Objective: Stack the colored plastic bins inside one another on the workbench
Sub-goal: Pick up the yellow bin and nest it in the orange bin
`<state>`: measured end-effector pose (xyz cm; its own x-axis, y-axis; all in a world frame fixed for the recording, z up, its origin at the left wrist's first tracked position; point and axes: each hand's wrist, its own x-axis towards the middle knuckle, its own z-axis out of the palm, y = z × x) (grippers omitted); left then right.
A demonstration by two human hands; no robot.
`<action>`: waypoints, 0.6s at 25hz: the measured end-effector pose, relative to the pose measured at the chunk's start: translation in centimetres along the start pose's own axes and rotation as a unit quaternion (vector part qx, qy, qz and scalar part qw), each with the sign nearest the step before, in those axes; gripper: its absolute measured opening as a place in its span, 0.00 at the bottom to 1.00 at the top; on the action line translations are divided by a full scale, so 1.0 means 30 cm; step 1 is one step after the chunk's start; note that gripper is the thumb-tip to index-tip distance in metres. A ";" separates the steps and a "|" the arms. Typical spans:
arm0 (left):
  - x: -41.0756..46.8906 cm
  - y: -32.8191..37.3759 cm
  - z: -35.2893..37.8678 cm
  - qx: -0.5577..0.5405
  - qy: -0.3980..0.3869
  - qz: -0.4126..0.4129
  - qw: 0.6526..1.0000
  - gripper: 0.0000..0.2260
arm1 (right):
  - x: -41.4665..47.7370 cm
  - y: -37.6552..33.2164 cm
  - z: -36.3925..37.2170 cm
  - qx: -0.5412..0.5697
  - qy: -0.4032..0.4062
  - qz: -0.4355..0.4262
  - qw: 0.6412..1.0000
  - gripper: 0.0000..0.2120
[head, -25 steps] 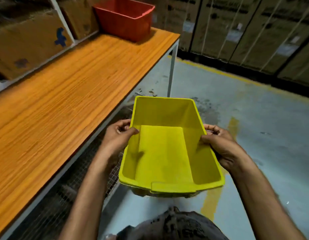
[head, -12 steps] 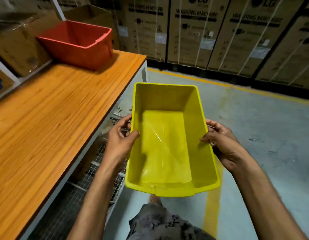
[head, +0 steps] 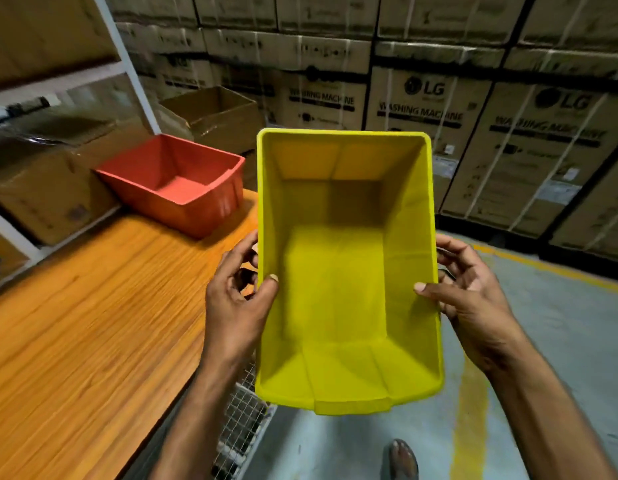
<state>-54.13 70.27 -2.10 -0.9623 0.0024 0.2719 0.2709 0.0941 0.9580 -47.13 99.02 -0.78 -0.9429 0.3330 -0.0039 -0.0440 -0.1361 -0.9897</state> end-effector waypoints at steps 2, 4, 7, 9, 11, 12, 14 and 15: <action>0.073 -0.010 0.039 -0.011 0.038 0.004 0.999 0.29 | 0.147 -0.021 0.002 0.009 -0.038 -0.018 0.999 0.30; 0.138 -0.013 0.079 -0.022 0.079 0.009 0.997 0.29 | 0.297 -0.032 0.007 0.014 -0.080 -0.021 0.996 0.30; 0.222 -0.021 0.163 -0.010 0.152 0.008 0.988 0.28 | 0.539 -0.059 0.011 0.008 -0.161 -0.017 0.987 0.30; 0.261 -0.017 0.222 -0.003 0.205 -0.008 0.979 0.27 | 0.674 -0.083 0.016 0.010 -0.210 -0.007 0.978 0.29; 0.291 -0.020 0.268 0.010 0.253 -0.017 0.967 0.27 | 0.790 -0.105 0.023 0.006 -0.253 0.004 0.967 0.29; 0.305 -0.019 0.291 0.017 0.275 -0.019 0.961 0.26 | 0.844 -0.115 0.027 -0.001 -0.276 0.009 0.961 0.29; 0.321 -0.001 0.323 0.027 0.298 -0.023 0.954 0.26 | 0.926 -0.129 0.042 -0.014 -0.307 0.017 0.951 0.28; 0.330 0.012 0.335 0.031 0.304 -0.024 0.952 0.27 | 0.961 -0.134 0.051 -0.023 -0.318 0.018 0.948 0.28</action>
<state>-63.78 80.32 0.01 -0.7768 -0.5791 0.2477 0.2067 0.1371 0.9688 -74.65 107.74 3.30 -0.9525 -0.3024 0.0350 -0.0075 -0.0917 -0.9958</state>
